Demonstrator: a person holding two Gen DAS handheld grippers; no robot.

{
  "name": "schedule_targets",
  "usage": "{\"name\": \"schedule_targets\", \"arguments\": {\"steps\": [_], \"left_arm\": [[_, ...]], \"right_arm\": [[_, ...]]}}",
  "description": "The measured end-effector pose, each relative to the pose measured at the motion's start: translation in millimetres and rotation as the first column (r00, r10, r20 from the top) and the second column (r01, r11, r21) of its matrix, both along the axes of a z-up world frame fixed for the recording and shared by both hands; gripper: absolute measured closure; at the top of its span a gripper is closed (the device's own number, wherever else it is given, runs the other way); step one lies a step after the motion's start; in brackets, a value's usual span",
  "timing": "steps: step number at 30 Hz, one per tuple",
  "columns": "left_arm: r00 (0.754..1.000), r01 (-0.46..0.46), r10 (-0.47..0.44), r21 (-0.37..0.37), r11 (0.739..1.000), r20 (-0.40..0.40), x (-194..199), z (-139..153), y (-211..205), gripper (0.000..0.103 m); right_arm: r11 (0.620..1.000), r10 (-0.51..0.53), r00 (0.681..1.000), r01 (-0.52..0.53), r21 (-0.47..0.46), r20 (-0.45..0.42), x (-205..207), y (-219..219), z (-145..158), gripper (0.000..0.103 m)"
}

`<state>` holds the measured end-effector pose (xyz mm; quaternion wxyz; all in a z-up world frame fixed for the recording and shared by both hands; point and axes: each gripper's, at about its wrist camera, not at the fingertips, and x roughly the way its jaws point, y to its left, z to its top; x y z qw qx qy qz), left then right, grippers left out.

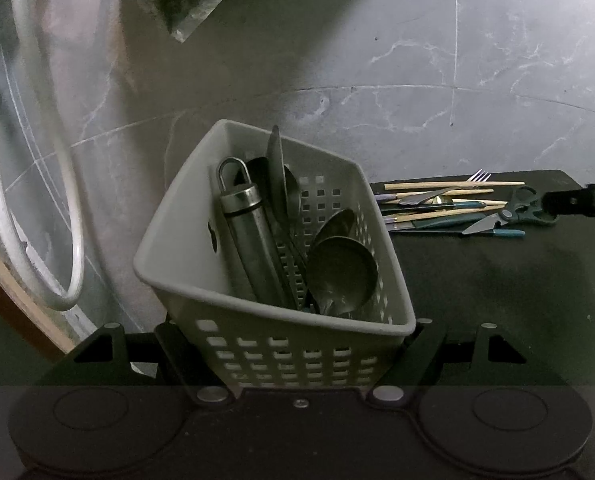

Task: Organize utensils
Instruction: 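Grasp the silver fork from the pile with the right gripper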

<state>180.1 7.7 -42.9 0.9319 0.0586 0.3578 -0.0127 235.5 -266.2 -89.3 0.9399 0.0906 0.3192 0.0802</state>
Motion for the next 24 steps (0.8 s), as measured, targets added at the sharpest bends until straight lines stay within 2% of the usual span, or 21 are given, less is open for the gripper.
{"name": "schedule_targets", "arguments": {"steps": [10,24], "left_arm": [[0.999,-0.041,0.041,0.0,0.999,-0.005,-3.9,-0.1,-4.6,0.025],[0.997,-0.082,0.082,0.006,0.997,-0.002,-3.6,-1.4,-8.9,0.025]], "right_arm": [[1.0,0.002,0.999,-0.001,-0.022,0.04,54.0,-27.7,-22.1,0.0],[0.998,0.067,0.997,-0.067,-0.007,0.046,110.7,-48.6,-37.3,0.0]]}}
